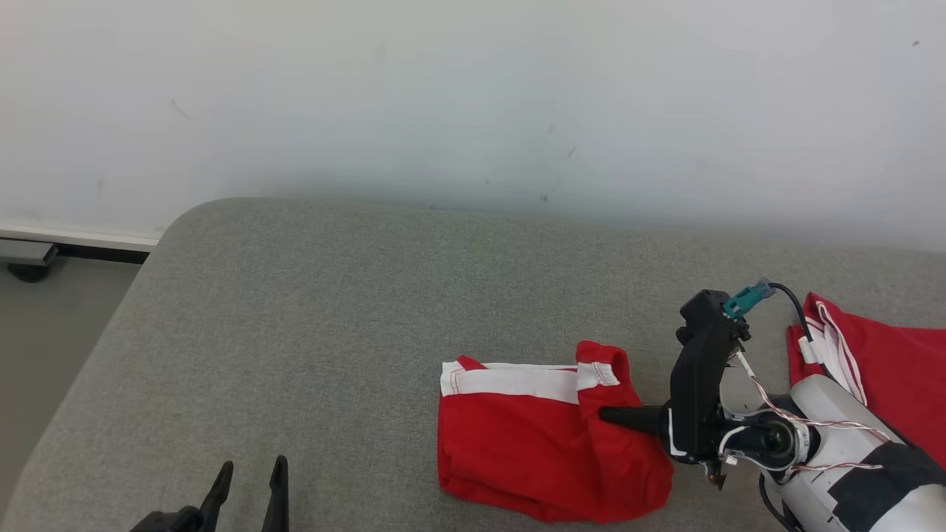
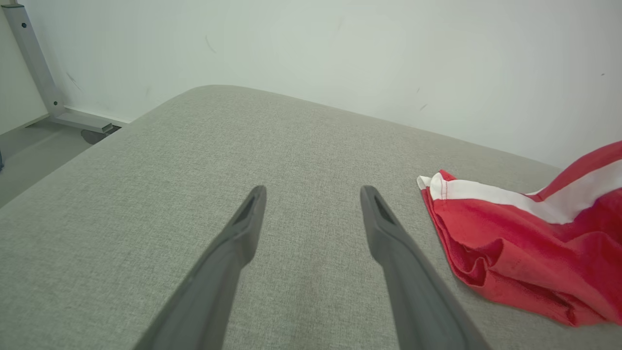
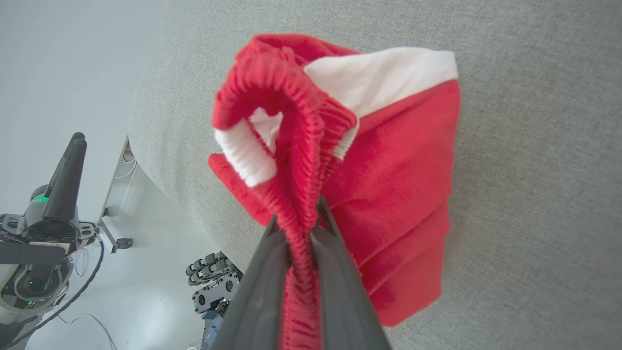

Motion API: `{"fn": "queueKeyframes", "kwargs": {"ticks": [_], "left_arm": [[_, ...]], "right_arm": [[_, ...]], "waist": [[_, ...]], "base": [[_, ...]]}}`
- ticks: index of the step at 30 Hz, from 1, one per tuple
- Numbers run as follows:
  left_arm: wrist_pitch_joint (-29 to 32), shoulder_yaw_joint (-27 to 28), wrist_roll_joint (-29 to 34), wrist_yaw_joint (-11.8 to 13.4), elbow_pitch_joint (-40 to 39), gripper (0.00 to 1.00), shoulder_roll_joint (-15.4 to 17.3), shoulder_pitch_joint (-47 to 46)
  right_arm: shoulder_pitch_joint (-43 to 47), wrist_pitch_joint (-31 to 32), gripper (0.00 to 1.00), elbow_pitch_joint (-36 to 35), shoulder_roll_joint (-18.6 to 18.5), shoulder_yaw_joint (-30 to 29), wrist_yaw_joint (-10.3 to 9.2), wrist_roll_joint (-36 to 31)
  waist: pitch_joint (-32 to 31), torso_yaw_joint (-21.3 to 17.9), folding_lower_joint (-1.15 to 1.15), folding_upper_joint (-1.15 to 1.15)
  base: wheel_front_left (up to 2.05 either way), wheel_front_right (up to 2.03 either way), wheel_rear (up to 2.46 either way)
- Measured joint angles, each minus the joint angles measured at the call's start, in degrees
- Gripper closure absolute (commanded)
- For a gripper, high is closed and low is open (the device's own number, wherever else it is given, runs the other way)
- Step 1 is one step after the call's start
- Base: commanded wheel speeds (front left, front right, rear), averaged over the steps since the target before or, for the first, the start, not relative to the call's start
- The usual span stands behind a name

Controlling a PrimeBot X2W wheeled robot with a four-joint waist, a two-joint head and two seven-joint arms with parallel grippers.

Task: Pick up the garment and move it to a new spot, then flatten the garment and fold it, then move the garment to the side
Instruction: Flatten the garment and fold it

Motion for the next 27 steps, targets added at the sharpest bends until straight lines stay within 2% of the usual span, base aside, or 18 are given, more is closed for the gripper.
{"fn": "queueKeyframes", "kwargs": {"ticks": [8,17,22,27], "left_arm": [[0.0,-0.3,1.1,-0.5,0.7,0.0,-0.5,-0.4],[0.0,-0.9,1.5,-1.5,2.1,0.0,-1.7,-2.6],[0.0,-0.8,1.5,-1.5,2.8,0.0,-2.1,-2.6],[0.0,-1.1,1.5,-2.0,3.6,0.0,-3.1,-2.6]], "right_arm": [[-2.6,1.4,1.0,1.1,3.2,-0.1,-2.59,0.8],[-4.4,3.0,1.0,5.4,4.7,1.9,-5.65,-0.5],[-6.4,3.0,1.0,8.0,7.0,1.9,-7.64,-0.7],[-7.9,3.0,1.0,10.6,8.1,2.2,-8.66,-1.1]], "waist": [[0.6,1.4,0.0,0.0],[1.0,3.5,0.0,0.0],[1.2,4.7,0.0,0.0],[1.2,5.6,0.0,0.0]], "base": [[0.0,0.0,0.0],[0.0,0.0,0.0],[0.0,0.0,0.0],[0.0,0.0,0.0]]}}
